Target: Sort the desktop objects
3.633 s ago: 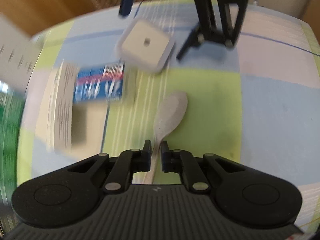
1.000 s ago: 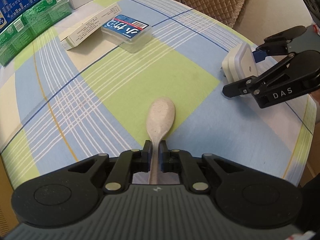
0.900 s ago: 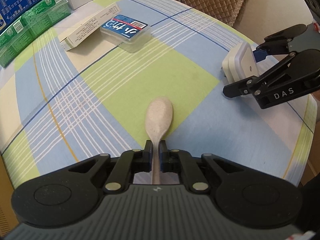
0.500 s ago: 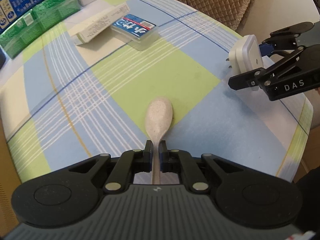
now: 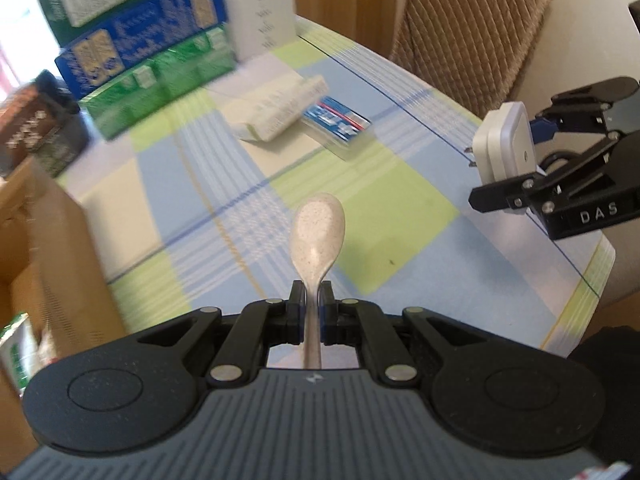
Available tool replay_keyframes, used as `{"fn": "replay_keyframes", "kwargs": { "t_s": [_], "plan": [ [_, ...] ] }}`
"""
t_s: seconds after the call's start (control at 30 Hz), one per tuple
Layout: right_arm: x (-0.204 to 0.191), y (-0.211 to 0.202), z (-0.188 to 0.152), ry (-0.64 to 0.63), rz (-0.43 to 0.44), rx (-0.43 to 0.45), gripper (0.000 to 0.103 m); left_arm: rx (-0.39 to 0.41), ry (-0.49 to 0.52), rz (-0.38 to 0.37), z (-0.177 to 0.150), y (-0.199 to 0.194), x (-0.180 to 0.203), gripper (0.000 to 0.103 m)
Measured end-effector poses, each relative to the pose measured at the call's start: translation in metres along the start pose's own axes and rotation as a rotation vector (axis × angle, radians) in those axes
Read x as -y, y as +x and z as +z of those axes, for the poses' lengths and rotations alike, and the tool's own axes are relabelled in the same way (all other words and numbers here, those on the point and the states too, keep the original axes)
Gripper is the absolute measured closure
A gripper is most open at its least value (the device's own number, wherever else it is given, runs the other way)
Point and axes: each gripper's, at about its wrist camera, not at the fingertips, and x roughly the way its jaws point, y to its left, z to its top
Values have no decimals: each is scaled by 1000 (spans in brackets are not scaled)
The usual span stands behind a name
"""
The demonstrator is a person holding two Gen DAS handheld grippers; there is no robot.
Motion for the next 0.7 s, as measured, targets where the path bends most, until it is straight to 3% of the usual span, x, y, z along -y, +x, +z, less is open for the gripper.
{"fn": "replay_keyframes", "kwargs": {
  "t_s": [0.37, 0.7],
  "plan": [
    [-88, -22, 49, -120, 95, 84, 41, 57, -82, 136, -21, -86, -61, 100],
    [-182, -7, 89, -253, 196, 107, 41, 58, -185, 269, -59, -145, -148, 100]
  ]
}}
